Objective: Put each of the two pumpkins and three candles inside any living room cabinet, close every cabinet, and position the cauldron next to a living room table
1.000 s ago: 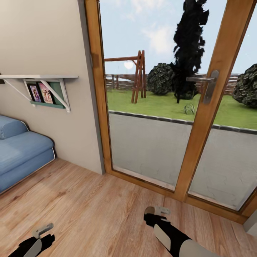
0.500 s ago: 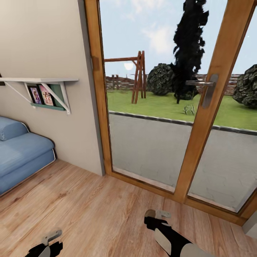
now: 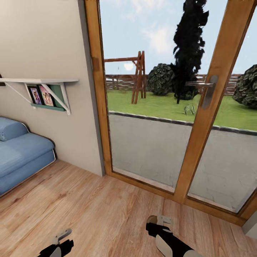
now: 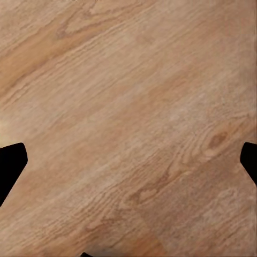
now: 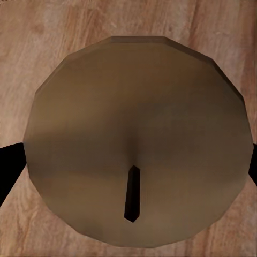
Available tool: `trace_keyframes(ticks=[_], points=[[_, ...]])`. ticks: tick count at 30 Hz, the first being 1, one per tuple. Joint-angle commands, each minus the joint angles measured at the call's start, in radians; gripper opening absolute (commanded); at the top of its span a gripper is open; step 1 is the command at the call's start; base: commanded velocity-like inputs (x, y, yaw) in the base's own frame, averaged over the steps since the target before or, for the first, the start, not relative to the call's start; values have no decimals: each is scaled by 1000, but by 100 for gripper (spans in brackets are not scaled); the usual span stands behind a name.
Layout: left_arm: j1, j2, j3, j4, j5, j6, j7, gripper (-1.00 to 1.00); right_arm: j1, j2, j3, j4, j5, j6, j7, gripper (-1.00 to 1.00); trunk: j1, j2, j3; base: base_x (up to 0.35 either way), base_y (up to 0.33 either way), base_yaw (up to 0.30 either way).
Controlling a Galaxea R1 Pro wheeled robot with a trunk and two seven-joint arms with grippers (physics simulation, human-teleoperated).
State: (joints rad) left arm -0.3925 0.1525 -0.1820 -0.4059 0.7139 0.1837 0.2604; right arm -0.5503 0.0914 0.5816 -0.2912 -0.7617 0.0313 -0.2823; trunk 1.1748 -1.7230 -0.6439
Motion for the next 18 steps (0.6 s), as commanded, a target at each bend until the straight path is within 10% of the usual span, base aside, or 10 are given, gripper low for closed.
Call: trace_keyframes(ticks=[1,18], points=[[0,0,-8,-2,8,-2,8,100,-1,-1,9,-2,-8,3,-8,-100,-4,7,2,0,0,0],[0,5,-10,-2,6,2,-1,100,0,1,9,-5,-7,2,-8,-100,-69,126,55,0,0,0]])
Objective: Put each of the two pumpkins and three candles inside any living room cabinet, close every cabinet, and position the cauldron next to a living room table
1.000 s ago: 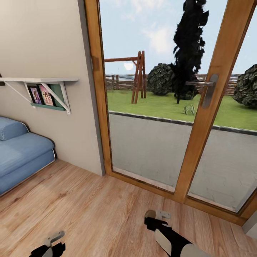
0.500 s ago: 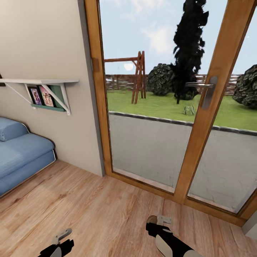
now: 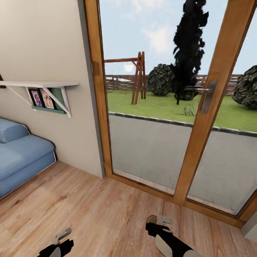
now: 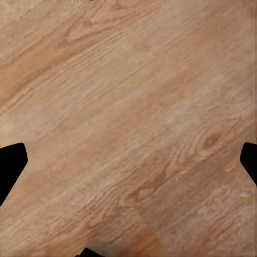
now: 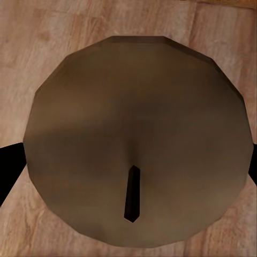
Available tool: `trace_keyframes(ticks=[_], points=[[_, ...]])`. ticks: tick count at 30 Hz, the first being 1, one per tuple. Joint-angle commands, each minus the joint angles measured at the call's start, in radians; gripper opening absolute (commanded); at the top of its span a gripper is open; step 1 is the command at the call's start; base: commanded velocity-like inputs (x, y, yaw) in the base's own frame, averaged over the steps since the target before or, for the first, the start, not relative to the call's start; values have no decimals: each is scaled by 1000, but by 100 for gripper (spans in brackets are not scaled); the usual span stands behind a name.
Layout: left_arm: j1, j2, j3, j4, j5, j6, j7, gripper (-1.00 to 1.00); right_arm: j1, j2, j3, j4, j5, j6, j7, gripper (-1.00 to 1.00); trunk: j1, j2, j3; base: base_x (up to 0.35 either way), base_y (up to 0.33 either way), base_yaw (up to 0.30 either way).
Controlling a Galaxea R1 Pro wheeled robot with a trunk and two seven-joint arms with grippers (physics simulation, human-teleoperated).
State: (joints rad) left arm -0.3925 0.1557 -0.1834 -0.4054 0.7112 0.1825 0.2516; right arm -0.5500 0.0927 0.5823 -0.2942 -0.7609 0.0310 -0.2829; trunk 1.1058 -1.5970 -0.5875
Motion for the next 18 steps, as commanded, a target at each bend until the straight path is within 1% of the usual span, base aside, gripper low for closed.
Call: trace_keyframes(ticks=[1,4,5,7,10,16,18], points=[[0,4,-8,-3,10,5,-5,100,-1,-1,8,-2,-8,3,-7,-100,-4,7,2,0,0,0],[0,13,-5,-2,16,12,-122,100,-1,0,8,-2,-8,3,-7,-100,-15,28,12,0,0,0],[0,21,-4,6,16,15,-170,100,-1,0,8,-2,-8,4,-7,-100,-19,35,15,0,0,0],[0,30,-3,14,16,17,-206,100,-1,1,8,-2,-8,4,-6,-100,-27,49,21,0,0,0],[0,36,0,19,17,18,-223,100,-1,1,8,-2,-8,4,-6,-100,-38,70,30,0,0,0],[0,37,1,20,16,18,-222,100,-1,1,8,-2,-8,4,-5,-100,-61,112,49,-2,0,0],[0,38,1,20,16,18,-221,100,-1,1,8,-1,-8,4,-4,-100,-69,126,55,-119,0,0]])
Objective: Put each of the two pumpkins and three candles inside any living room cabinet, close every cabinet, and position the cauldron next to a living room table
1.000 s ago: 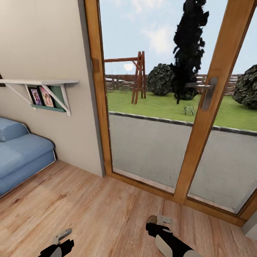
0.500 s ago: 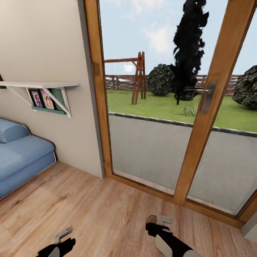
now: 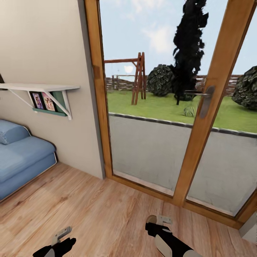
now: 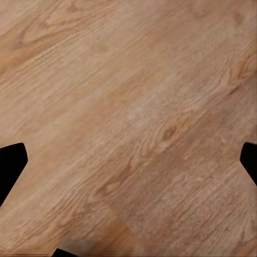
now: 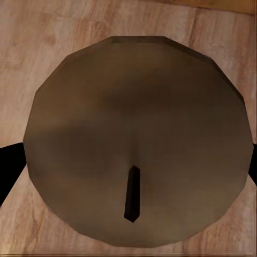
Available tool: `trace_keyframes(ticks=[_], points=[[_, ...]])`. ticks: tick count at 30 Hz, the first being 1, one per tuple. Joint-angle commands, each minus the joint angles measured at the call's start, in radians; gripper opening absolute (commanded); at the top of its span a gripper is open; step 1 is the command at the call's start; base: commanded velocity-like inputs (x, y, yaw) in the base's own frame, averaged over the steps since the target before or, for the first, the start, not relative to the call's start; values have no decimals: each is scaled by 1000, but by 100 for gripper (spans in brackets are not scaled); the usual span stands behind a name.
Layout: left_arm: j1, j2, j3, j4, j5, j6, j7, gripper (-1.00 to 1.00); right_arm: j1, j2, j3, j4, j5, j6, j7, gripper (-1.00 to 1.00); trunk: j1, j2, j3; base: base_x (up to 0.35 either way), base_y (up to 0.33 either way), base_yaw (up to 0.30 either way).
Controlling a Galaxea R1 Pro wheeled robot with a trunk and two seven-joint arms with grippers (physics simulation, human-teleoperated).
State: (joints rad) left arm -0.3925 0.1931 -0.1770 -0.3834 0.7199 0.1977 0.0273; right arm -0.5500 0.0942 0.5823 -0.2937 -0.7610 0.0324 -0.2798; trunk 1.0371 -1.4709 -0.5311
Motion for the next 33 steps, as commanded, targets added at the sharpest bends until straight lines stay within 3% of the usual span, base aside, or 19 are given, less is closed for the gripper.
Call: trace_keyframes(ticks=[1,4,16,33], points=[[0,3,-6,-2,7,2,3,100,-1,-1,8,-2,-8,3,-7,-100,-4,7,2,-235,0,0],[0,2,-6,-2,7,2,3,100,-1,-1,8,-2,-8,3,-7,-100,-16,28,12,-271,0,0],[0,2,-7,-2,3,-1,3,100,-1,-1,10,-2,-6,3,-7,-100,-16,28,12,-57,-4,0],[0,0,-9,-2,3,-1,5,100,-1,-1,10,-2,-6,3,-7,-100,-16,28,12,-262,-162,0]])
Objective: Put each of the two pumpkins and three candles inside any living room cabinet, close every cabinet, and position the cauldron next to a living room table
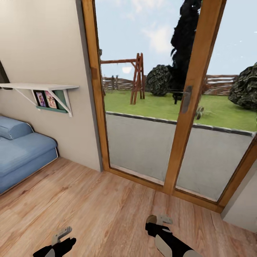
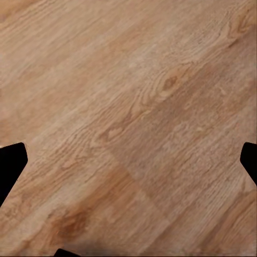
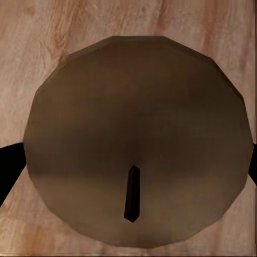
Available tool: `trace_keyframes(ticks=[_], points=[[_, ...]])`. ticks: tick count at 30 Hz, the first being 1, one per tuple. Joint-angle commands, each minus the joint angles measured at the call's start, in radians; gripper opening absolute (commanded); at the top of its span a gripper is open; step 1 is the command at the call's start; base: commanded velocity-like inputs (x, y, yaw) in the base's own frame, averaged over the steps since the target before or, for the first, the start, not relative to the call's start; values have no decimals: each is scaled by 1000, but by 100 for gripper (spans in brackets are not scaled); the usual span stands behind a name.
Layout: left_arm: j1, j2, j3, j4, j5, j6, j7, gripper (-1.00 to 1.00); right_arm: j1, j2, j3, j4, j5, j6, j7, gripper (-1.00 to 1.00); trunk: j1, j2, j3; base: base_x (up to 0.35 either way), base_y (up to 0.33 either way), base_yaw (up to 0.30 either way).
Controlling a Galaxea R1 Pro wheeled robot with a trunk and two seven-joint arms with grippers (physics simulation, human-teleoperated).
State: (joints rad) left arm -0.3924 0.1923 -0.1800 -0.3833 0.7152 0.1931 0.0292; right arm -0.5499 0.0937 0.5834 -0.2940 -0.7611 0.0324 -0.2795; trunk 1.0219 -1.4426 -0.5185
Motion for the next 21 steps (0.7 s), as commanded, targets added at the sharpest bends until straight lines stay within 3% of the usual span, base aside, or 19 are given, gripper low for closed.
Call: trace_keyframes(ticks=[1,14,21], points=[[0,1,-6,-2,7,3,3,100,-1,-1,9,-2,-6,3,-7,-100,-1,-1,-1,-318,-62,0],[0,2,-7,-2,7,2,3,100,-1,0,9,-12,-6,6,-4,-100,-1,-1,-1,-311,-8,0],[0,2,-7,-2,7,2,3,100,-1,0,9,-9,-7,19,-6,-100,-1,-1,-1,-76,0,0]])
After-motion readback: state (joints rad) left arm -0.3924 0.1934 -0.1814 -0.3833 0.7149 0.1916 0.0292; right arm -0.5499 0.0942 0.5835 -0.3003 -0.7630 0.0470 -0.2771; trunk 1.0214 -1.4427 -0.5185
